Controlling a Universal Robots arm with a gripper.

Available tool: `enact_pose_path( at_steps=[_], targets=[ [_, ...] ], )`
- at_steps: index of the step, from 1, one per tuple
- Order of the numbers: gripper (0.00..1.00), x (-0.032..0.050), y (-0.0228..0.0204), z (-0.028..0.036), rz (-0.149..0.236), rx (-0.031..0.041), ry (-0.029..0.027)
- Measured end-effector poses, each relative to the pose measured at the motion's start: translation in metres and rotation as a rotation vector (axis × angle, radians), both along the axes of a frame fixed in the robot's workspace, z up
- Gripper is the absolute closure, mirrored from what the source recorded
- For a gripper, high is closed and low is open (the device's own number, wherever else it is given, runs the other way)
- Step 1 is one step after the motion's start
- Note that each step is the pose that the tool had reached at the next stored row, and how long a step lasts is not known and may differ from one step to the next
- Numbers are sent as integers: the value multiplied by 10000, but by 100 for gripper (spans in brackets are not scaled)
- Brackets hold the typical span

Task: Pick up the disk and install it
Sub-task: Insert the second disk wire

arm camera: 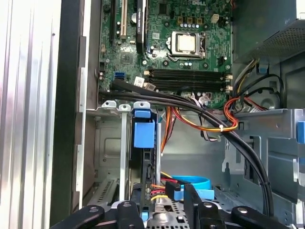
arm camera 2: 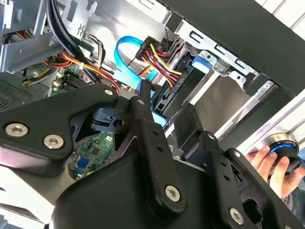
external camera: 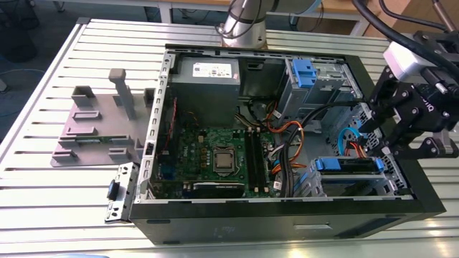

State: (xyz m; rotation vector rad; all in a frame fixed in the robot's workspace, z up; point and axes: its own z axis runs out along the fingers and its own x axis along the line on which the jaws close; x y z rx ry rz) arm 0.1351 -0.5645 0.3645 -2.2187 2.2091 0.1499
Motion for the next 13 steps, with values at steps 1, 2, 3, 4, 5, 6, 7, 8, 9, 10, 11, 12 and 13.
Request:
enact_pose_path(
  at_steps=[1, 2, 3, 4, 5, 6, 7, 8, 9, 10, 11, 12, 13],
  targets=[
    [53, -3, 0, -5, 7, -1, 0],
    [53, -4, -1, -13, 15, -3, 0],
    [53, -4, -2, -24, 23, -3, 0],
    [53, -5, -3, -38, 30, -2, 0],
    [53, -6, -4, -50, 37, -2, 0],
    [53, -6, -4, -63, 45, -2, 0],
    [53, -7, -5, -78, 52, -2, 0],
    [53, -7, -5, -92, 59, -2, 0],
    [53, -7, -5, -105, 65, -1, 0],
    [53, -7, -5, -120, 72, -1, 0],
    [53, -8, -5, -134, 78, -3, 0],
    [53, -8, -5, -147, 84, -2, 0],
    [53, -8, -5, -154, 88, -2, 1]
  ],
)
